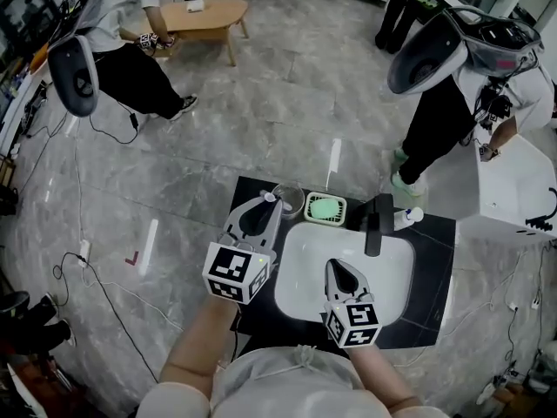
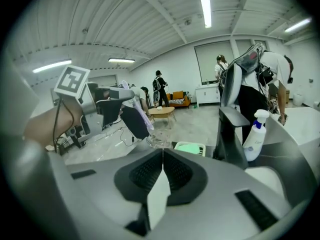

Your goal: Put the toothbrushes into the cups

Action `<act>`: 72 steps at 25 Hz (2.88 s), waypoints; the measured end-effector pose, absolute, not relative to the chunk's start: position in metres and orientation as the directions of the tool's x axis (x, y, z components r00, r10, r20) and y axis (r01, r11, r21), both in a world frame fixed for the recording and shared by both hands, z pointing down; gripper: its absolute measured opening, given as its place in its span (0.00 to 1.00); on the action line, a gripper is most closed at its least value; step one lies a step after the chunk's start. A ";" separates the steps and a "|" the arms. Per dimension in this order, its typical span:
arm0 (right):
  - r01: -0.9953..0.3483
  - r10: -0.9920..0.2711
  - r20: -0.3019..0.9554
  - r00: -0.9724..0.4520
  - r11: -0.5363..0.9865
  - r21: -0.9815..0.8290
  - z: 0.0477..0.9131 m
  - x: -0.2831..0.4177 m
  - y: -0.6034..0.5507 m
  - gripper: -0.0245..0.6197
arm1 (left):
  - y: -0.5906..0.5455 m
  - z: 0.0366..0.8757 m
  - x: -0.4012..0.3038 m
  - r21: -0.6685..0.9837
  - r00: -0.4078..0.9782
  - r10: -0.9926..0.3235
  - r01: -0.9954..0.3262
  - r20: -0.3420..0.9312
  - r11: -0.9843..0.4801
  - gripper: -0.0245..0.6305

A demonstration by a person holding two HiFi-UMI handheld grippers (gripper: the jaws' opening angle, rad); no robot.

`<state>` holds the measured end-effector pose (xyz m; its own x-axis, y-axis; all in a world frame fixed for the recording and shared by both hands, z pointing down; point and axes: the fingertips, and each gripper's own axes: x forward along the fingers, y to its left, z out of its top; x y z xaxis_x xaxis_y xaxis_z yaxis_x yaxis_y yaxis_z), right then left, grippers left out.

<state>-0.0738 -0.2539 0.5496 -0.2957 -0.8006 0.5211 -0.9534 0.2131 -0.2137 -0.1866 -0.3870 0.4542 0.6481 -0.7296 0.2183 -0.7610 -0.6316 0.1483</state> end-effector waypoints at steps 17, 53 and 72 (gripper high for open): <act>-0.952 -0.754 0.584 -0.300 0.198 -0.234 0.583 -0.062 -0.288 0.08 | -0.428 0.552 -0.175 0.239 0.613 -0.687 -0.788 0.391 -0.567 0.09; -0.948 -0.684 0.658 -0.314 0.265 -0.177 0.616 -0.071 -0.278 0.08 | -0.444 0.626 -0.204 0.420 0.558 -0.659 -0.825 0.504 -0.377 0.24; -0.957 -0.751 0.595 -0.285 0.251 -0.142 0.582 -0.062 -0.260 0.08 | -0.371 0.546 -0.193 0.186 0.548 -0.743 -0.834 0.383 -0.519 0.20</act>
